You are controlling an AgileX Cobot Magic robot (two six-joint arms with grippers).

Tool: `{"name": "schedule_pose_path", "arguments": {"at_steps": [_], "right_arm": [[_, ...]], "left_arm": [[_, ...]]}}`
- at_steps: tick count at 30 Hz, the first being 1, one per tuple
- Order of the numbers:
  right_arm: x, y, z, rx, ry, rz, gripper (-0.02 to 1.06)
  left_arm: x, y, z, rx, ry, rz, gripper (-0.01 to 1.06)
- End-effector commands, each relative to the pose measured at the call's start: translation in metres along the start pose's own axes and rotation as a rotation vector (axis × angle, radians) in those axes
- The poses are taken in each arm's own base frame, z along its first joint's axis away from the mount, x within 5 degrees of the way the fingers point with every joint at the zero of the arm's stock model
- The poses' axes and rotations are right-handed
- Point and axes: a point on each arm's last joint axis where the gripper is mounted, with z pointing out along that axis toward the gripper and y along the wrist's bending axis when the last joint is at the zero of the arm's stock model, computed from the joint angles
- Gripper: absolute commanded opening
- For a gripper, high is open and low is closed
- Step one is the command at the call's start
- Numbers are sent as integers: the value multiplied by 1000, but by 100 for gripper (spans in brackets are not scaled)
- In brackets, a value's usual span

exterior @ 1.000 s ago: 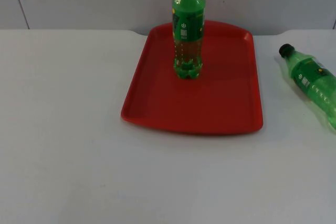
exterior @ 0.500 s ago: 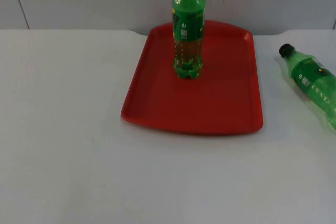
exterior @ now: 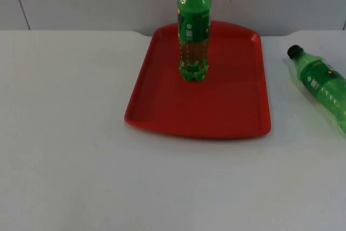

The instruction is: Place the bottle upright on the tray.

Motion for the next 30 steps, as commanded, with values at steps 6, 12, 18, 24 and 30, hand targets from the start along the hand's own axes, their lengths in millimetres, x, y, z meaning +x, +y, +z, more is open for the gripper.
{"name": "schedule_pose_path", "arguments": {"at_steps": [6,12,18,24,30], "right_arm": [[-36,-4,42,-9,84,-5,105],[-58,-7,79,-17,159,-10,105],[-71,-7,117,-24,228,-16,105],[-83,5,161,-43,281,-52,105],[-93,25,204,-50,326,-108,105]], "left_arm": [[0,0,1,2,-9,3,105],[0,0,1,2,-9,3,105],[0,0,1,2,-9,3,105],[0,0,1,0,-9,4,105],[0,0,1,0,-9,4,105]]}}
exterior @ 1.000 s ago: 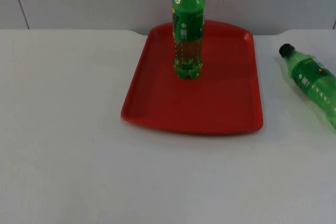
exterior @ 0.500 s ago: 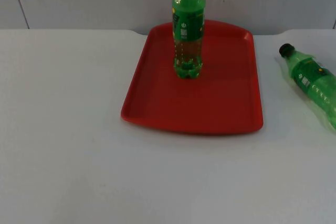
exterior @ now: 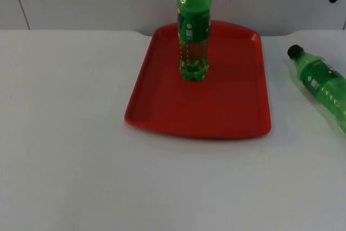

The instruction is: Place the bottle upright on the tray.

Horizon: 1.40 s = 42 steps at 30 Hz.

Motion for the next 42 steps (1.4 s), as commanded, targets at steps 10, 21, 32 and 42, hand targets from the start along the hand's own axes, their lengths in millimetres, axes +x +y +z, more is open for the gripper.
{"name": "schedule_pose_path", "arguments": {"at_steps": [10,21,32,42], "right_arm": [[-4,0,77,28,139,-38,105],[4,-4,136,32,184,-25,105],[3,-4,154,33,122,-20,105],[13,-2,166,12,140,7,102]], "left_arm": [[0,0,1,0,-9,4,105],[0,0,1,0,-9,4,105],[0,0,1,0,-9,4,105],[0,0,1,0,-9,4,105]]}}
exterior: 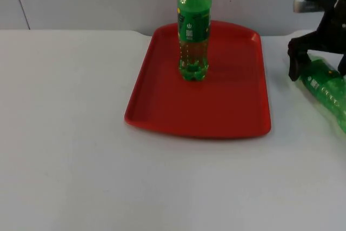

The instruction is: Place the bottle upright on the tray.

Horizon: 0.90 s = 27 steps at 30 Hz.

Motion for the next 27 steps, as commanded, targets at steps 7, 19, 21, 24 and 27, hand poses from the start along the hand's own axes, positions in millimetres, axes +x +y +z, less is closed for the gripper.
{"name": "schedule_pose_path", "arguments": {"at_steps": [7,19,21,24,27], "right_arm": [[6,0,11,-4,18,11,102],[7,0,11,-2,20,7,84],[6,0,11,-1,18,6,66],[6,-1,11,5,14,3,30],[6,-2,11,22,16,-8,3]], "left_arm": [[0,0,1,3,-9,2,105],[0,0,1,3,-9,2,105],[0,0,1,3,-9,2,105],[0,0,1,3,-9,2,105],[0,0,1,3,-9,2,105]]}}
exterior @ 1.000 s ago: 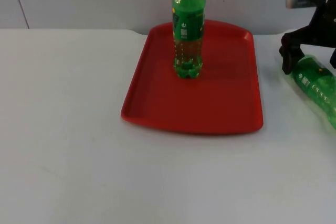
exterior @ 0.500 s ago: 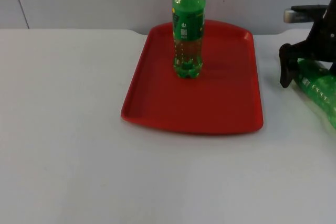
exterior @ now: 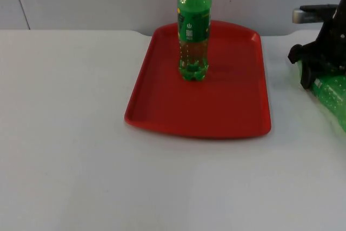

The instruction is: Place the bottle upright on the tray.

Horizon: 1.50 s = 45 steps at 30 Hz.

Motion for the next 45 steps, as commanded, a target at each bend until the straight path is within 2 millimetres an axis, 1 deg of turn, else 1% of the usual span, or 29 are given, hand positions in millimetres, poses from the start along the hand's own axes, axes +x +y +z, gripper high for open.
{"name": "schedule_pose_path", "arguments": {"at_steps": [1,8,11,13,14,15,16,19,20,21,23,24,25,26,27,28,29,32,33,34,36,38,39,40,41,43,44,45], "right_arm": [[0,-2,-3,23,0,-15,0],[1,-2,-5,21,20,-7,0],[-2,-2,-20,24,-12,-3,0],[-6,-1,-38,21,-55,0,0],[-7,-1,-44,20,-67,1,0],[-7,-1,-44,20,-67,1,0],[-9,0,-60,21,-102,-2,0],[-13,7,-97,22,-183,-14,0],[-13,7,-97,22,-183,-14,0],[-13,8,-110,21,-208,-15,0],[-13,18,-132,19,-257,-35,0],[-12,24,-140,15,-284,-45,0],[-12,24,-140,15,-284,-45,0],[-10,29,-148,12,-311,-49,0],[-5,37,-161,6,-360,-55,0],[0,43,-165,1,-384,-67,0],[0,43,-165,1,-384,-67,0],[18,59,-184,-5,-480,-105,0],[25,65,-186,-11,-512,-117,0],[25,65,-186,-11,-512,-117,0],[40,74,-199,-24,-601,-137,0],[57,83,-204,-39,-682,-164,0],[57,83,-204,-39,-682,-164,0],[65,89,-210,-46,-745,-187,0],[78,98,-210,-56,-819,-227,0],[95,108,-214,-78,-913,-260,0],[95,108,-214,-78,-913,-260,0],[103,113,-214,-92,-962,-271,0]], "left_arm": [[0,0,1,3,-9,2,105],[0,0,1,3,-9,2,105],[0,0,1,3,-9,2,105],[0,0,1,3,-9,2,105],[0,0,1,3,-9,2,105],[0,0,1,3,-9,2,105],[0,0,1,3,-9,2,105],[0,0,1,3,-9,2,105],[0,0,1,3,-9,2,105],[0,0,1,3,-9,2,105],[0,0,1,3,-9,2,105],[0,0,1,3,-9,2,105],[0,0,1,3,-9,2,105],[0,0,1,3,-9,2,105],[0,0,1,3,-9,2,105],[0,0,1,3,-9,2,105],[0,0,1,3,-9,2,105],[0,0,1,3,-9,2,105],[0,0,1,3,-9,2,105],[0,0,1,3,-9,2,105],[0,0,1,3,-9,2,105],[0,0,1,3,-9,2,105],[0,0,1,3,-9,2,105],[0,0,1,3,-9,2,105],[0,0,1,3,-9,2,105],[0,0,1,3,-9,2,105],[0,0,1,3,-9,2,105],[0,0,1,3,-9,2,105]]}}
